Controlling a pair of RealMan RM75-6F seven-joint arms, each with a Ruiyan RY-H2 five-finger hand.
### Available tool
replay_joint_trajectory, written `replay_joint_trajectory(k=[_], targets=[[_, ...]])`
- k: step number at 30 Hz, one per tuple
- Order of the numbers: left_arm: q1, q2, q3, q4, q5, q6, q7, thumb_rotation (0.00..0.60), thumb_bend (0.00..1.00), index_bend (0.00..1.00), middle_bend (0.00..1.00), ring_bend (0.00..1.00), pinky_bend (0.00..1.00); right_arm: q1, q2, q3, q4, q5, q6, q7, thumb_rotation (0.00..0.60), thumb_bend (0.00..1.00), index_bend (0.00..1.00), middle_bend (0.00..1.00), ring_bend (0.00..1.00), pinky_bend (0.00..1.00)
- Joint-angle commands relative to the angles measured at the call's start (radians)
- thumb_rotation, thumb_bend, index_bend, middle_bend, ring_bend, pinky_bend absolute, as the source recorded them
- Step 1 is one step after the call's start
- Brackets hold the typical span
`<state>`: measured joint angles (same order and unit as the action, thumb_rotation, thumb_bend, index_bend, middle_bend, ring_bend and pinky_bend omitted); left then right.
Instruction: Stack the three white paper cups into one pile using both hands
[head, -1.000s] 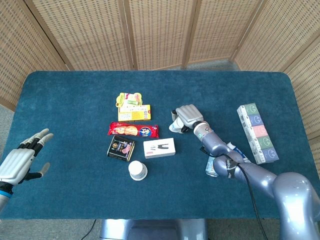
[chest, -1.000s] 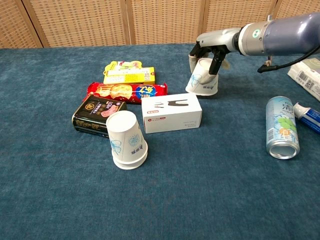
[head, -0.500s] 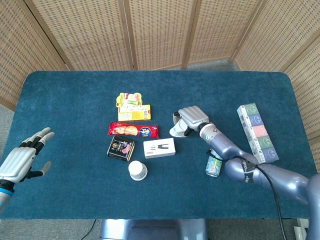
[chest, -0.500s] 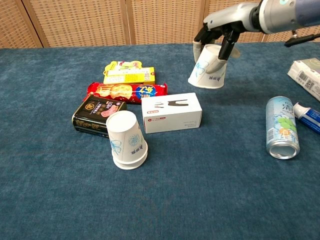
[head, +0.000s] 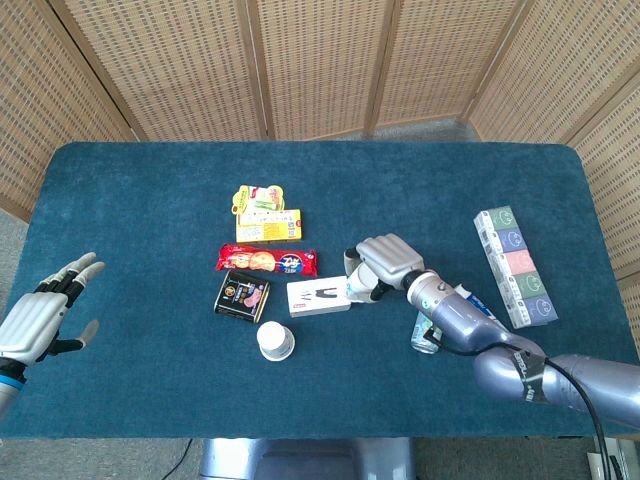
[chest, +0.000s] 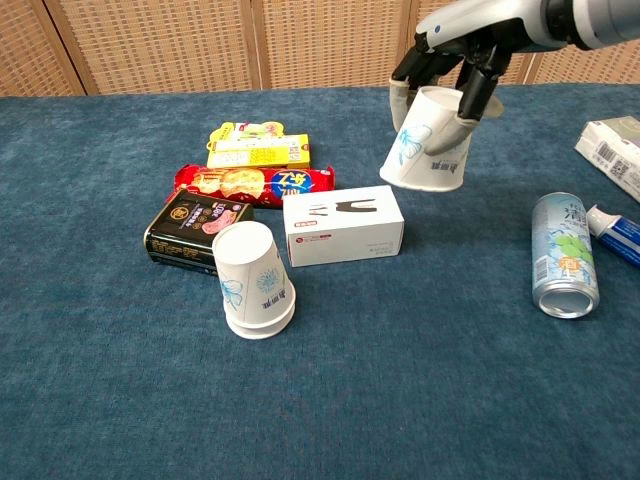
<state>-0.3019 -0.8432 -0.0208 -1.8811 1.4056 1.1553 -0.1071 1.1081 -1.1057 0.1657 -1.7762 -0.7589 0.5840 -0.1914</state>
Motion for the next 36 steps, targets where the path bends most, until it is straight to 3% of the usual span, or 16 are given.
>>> replay_joint_trajectory(k=[1,8,17,36], targets=[[-0.004,-0.001,-0.006,0.008,-0.005,-0.004,-0.006,0.6,0.48,0.0,0.0,0.0,0.15,0.001,0.033,-0.017,-0.063,0.007,0.02,-0.012,0.6,0.29,0.43,0.44,0.3,0.74],[-0.017,-0.005,-0.025,0.033,-0.012,-0.011,-0.034,0.6,0.48,0.0,0.0,0.0,0.15,0.002,0.066,-0.032,-0.184,0.004,0.057,-0.025,0.6,0.29,0.43,0.44,0.3,0.74],[-0.025,-0.004,-0.032,0.05,-0.027,-0.027,-0.046,0.6,0.48,0.0,0.0,0.0,0.15,0.037,0.04,-0.046,-0.247,0.041,0.088,-0.055,0.6,0.29,0.42,0.43,0.28,0.74],[-0.036,-0.008,-0.051,0.046,-0.053,-0.029,-0.018,0.6,0.48,0.0,0.0,0.0,0.15,0.167,-0.08,-0.042,-0.231,0.169,0.14,-0.121,0.6,0.29,0.41,0.42,0.27,0.74]])
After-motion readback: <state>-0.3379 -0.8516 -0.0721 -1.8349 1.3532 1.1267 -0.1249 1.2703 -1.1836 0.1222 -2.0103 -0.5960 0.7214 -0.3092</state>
